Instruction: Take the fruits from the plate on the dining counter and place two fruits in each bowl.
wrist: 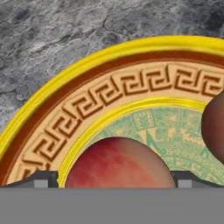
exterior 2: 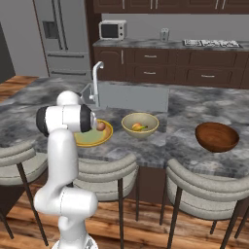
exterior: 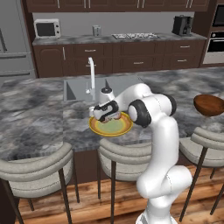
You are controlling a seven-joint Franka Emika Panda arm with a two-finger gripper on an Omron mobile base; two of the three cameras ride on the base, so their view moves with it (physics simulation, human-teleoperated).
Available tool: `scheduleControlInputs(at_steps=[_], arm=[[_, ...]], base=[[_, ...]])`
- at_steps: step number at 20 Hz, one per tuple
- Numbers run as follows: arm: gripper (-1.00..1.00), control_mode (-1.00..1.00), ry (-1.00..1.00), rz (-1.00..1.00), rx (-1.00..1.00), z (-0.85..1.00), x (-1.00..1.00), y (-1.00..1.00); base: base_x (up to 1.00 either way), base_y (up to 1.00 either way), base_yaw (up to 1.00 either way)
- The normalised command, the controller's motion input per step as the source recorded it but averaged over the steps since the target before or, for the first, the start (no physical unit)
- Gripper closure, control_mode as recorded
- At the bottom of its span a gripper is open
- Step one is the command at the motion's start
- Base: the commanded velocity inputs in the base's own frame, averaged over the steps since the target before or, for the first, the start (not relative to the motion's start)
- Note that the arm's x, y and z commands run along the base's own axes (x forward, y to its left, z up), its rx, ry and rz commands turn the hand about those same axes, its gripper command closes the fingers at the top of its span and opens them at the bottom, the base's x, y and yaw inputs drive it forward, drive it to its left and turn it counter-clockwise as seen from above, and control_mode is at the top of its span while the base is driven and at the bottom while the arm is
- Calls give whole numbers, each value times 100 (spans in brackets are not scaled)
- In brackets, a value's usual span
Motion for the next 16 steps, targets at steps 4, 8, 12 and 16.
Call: scheduleControlInputs(at_steps=[4,8,12,16], arm=[[100,-100,8,0,0,-40,-1,0],[100,-100,2,0,0,-1,-3,0],[100,-100,-6,-3,0,57,-45,-3],[100,-100,-6,0,0,66,-89,-21]], base=[[0,0,0],[0,0,0],[0,0,0],[0,0,0]])
